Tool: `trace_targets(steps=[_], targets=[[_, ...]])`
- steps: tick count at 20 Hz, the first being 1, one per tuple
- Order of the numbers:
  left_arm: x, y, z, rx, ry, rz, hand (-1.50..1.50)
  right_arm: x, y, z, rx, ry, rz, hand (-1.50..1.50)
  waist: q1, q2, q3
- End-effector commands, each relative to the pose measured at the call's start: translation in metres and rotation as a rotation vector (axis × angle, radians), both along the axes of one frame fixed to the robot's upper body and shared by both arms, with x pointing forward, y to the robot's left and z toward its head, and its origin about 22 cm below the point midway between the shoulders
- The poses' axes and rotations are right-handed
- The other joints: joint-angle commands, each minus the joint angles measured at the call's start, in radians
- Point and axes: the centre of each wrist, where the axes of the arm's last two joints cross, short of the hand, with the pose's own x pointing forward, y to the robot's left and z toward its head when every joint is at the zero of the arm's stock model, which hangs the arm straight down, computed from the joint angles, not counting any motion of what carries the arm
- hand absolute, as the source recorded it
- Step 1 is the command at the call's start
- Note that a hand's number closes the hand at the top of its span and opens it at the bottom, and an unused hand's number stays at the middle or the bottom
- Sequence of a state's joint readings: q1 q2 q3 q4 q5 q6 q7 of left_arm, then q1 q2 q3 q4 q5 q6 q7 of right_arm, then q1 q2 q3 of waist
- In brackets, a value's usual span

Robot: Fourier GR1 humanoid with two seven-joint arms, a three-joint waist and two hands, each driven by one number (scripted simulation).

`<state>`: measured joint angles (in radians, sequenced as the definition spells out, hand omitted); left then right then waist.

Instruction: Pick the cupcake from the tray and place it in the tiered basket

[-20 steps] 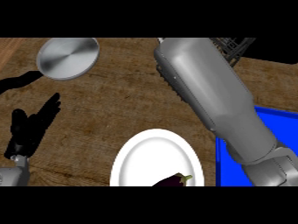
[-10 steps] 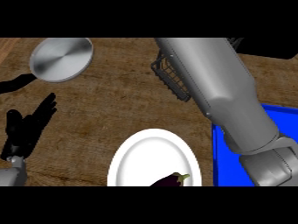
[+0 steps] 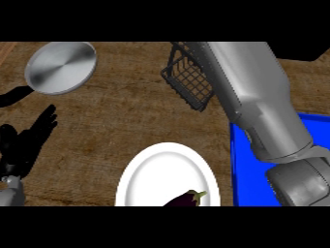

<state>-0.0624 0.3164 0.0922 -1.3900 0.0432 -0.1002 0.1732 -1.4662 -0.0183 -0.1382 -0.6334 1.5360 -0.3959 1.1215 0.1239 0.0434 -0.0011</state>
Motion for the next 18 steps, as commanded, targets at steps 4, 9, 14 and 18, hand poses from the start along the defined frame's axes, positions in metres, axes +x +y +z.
trace_targets(steps=[4,9,14,18], targets=[[-0.015,0.014,-0.014,-0.005,0.029,0.038,0.0,0.021,-0.013,-0.007,-0.279,0.264,-0.253,1.5,-0.015,-0.011,-0.006],[-0.002,0.004,-0.007,0.003,0.02,0.029,0.0,0.029,-0.028,0.008,-0.402,0.405,-0.244,1.5,-0.029,-0.006,-0.004],[-0.01,0.004,-0.012,-0.021,0.036,0.037,0.0,0.026,-0.022,0.031,-0.43,0.425,-0.21,1.5,-0.031,-0.012,-0.002],[-0.009,0.004,-0.021,-0.025,0.035,0.05,0.0,0.03,-0.029,0.018,-0.475,0.511,-0.202,1.5,-0.048,-0.012,-0.002]])
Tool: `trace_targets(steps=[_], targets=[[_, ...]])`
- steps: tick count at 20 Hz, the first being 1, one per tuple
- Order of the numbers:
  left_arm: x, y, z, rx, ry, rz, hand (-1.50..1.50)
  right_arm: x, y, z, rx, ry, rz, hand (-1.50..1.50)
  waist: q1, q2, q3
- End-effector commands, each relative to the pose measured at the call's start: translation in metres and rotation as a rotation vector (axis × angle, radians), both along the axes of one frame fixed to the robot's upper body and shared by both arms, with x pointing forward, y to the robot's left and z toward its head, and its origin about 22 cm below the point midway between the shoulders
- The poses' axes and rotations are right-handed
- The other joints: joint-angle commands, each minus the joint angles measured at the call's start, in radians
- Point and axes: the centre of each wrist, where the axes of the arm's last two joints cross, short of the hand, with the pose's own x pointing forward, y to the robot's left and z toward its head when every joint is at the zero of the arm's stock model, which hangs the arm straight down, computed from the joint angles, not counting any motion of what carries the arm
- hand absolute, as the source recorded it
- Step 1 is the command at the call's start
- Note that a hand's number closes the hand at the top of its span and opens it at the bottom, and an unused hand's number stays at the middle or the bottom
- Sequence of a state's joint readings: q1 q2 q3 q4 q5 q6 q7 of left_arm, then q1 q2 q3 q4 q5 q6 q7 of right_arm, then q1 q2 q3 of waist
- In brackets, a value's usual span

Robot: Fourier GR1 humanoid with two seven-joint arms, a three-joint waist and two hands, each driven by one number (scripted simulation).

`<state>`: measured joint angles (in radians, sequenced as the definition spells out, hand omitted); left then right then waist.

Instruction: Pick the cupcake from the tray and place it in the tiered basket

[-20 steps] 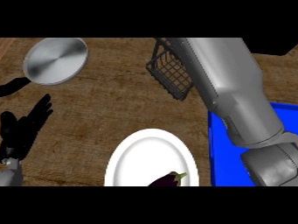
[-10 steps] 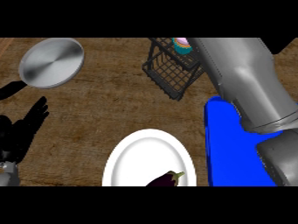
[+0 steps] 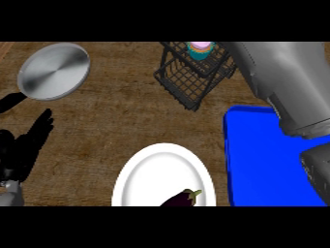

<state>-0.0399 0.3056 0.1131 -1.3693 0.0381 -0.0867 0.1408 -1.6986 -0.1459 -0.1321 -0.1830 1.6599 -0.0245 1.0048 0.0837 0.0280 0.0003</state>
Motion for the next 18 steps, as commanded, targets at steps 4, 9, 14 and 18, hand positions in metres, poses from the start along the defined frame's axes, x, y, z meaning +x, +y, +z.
trace_targets(steps=[4,9,14,18], targets=[[-0.006,0.018,0.006,0.005,0.048,-0.015,0.0,0.002,-0.007,0.012,0.003,0.159,-0.053,1.5,0.003,0.001,-0.003],[-0.009,-0.005,-0.01,-0.005,0.034,0.007,0.0,0.009,-0.023,-0.012,0.26,0.31,-0.194,1.5,-0.009,0.002,-0.003],[-0.015,0.015,-0.006,0.006,0.037,0.023,0.0,0.011,-0.028,-0.023,0.352,0.309,-0.344,-1.5,-0.012,-0.004,-0.003],[-0.013,0.009,-0.006,-0.003,0.054,0.026,0.0,0.009,-0.021,-0.03,0.413,0.196,-0.295,-1.5,-0.019,-0.004,-0.002]])
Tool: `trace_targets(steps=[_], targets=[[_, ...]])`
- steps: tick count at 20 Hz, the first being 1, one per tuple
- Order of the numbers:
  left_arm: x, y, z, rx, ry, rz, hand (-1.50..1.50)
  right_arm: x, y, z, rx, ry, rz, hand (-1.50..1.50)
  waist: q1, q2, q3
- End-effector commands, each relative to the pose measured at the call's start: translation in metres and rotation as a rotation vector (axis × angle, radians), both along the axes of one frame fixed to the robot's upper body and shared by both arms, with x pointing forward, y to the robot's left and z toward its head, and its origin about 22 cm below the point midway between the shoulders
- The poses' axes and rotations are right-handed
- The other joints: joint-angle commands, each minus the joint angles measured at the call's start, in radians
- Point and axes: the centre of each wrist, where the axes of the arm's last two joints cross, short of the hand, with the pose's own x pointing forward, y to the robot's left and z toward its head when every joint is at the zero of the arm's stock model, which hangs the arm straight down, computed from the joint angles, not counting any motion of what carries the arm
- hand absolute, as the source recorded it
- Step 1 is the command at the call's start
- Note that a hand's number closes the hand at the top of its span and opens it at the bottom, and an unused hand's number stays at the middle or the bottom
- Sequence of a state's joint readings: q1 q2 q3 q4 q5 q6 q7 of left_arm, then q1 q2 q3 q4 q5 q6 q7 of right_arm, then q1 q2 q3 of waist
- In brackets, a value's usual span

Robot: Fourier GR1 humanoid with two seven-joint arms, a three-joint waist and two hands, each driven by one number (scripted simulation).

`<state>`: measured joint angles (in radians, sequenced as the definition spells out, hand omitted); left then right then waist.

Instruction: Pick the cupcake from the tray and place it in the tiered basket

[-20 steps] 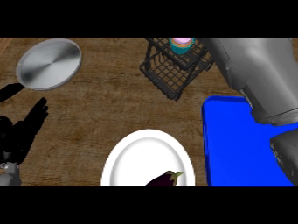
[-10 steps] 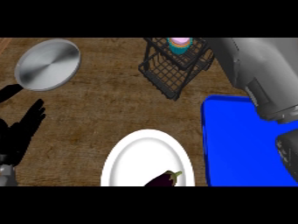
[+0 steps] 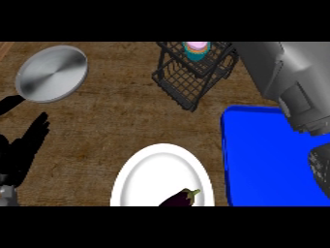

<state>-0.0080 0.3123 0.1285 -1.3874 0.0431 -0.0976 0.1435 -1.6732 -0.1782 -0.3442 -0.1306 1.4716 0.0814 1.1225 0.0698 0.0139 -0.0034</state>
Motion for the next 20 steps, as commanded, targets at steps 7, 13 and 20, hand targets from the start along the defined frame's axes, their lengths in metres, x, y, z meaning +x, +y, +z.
trace_targets(steps=[7,13,20], targets=[[-0.005,0.009,-0.004,-0.014,0.028,0.02,0.0,-0.012,0.02,0.035,0.022,-0.384,-0.114,-1.5,-0.016,0.003,0.001],[-0.007,0.002,-0.007,-0.019,0.039,0.045,0.0,-0.021,0.004,0.079,0.184,-0.552,-0.255,-1.5,-0.056,-0.016,0.003],[-0.024,0.022,-0.011,0.002,0.056,0.101,0.0,-0.048,0.011,0.116,0.451,-0.81,-0.198,-1.5,-0.099,-0.045,0.006]])
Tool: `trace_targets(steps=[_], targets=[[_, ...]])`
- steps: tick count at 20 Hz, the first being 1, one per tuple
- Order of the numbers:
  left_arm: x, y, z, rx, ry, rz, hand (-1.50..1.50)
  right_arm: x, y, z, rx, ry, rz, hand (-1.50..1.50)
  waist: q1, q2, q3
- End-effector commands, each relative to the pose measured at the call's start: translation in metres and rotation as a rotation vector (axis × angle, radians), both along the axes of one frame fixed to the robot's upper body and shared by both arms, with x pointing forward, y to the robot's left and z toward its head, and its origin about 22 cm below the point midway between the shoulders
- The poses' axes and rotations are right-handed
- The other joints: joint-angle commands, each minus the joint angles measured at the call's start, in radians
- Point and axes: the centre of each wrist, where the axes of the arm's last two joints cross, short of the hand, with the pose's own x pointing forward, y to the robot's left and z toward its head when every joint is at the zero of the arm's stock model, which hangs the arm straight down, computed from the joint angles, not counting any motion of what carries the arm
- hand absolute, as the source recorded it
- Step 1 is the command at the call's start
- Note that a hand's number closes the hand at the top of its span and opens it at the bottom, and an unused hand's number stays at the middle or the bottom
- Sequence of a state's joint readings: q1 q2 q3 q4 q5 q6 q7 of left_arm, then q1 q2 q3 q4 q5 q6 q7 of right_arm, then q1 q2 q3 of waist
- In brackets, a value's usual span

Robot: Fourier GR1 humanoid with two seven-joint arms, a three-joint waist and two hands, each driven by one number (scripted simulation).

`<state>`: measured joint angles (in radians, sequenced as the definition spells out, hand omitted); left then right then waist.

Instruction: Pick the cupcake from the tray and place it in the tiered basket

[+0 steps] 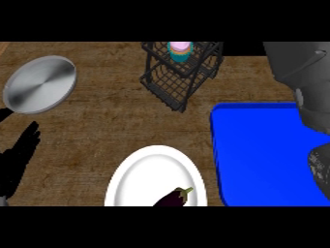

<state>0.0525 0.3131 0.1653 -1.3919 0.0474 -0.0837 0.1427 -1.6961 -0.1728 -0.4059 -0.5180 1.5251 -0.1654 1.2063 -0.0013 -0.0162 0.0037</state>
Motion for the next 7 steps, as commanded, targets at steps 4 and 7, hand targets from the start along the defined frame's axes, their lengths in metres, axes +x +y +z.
trace_targets(steps=[4,7], targets=[[-0.014,0.011,-0.011,-0.017,0.059,0.065,0.0,-0.034,0.023,0.016,0.29,-0.311,-0.011,-1.5,-0.055,-0.024,0.0],[-0.02,0.01,-0.016,-0.007,0.067,0.064,0.0,-0.042,0.022,0.004,0.326,-0.318,0.05,-1.5,-0.061,-0.03,0.0]])
